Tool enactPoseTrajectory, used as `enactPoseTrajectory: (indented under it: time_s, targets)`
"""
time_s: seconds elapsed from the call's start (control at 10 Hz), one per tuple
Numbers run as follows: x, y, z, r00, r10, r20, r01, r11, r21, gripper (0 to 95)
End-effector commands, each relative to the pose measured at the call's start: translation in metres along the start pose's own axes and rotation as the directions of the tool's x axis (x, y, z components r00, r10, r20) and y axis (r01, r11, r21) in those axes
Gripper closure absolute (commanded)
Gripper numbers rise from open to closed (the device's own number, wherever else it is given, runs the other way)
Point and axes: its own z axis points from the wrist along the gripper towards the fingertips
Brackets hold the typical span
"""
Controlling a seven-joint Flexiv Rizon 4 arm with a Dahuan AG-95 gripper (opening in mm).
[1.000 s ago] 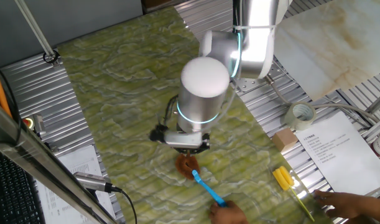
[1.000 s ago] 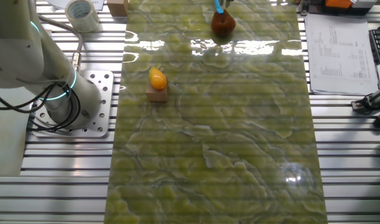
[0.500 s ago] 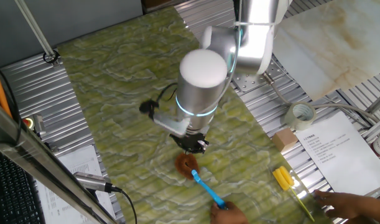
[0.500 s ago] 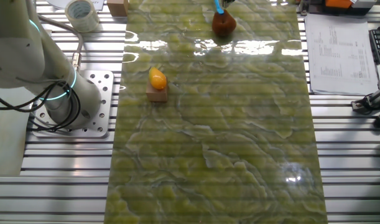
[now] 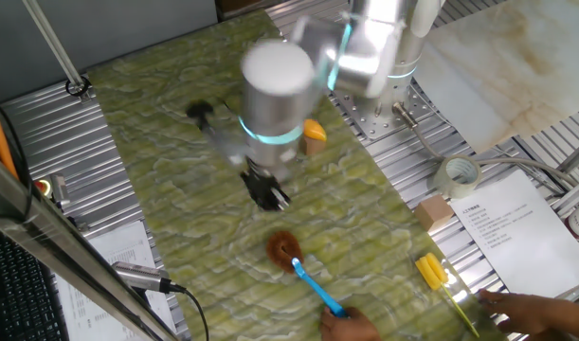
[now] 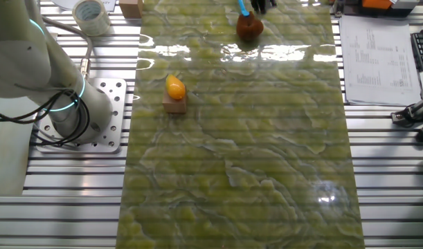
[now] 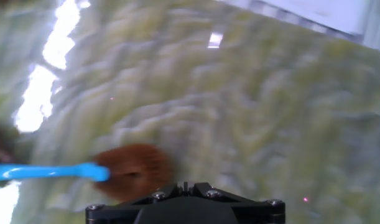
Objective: Scrub the table with a brush
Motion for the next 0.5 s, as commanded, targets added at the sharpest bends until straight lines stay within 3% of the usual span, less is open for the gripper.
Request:
enactPoseTrajectory:
  time_s: [0.1, 0.3, 0.5]
  targets:
    - [-0.009, -0.064, -0.006, 0.985, -0.171, -0.014, 0.17, 0.984, -0.05, 95.0]
    - [-0.015, -0.081, -0.006, 0.983, -0.182, -0.021, 0.18, 0.982, -0.05, 95.0]
    - [-0.015, -0.081, -0.006, 0.989, -0.15, 0.009, 0.15, 0.988, -0.035, 95.0]
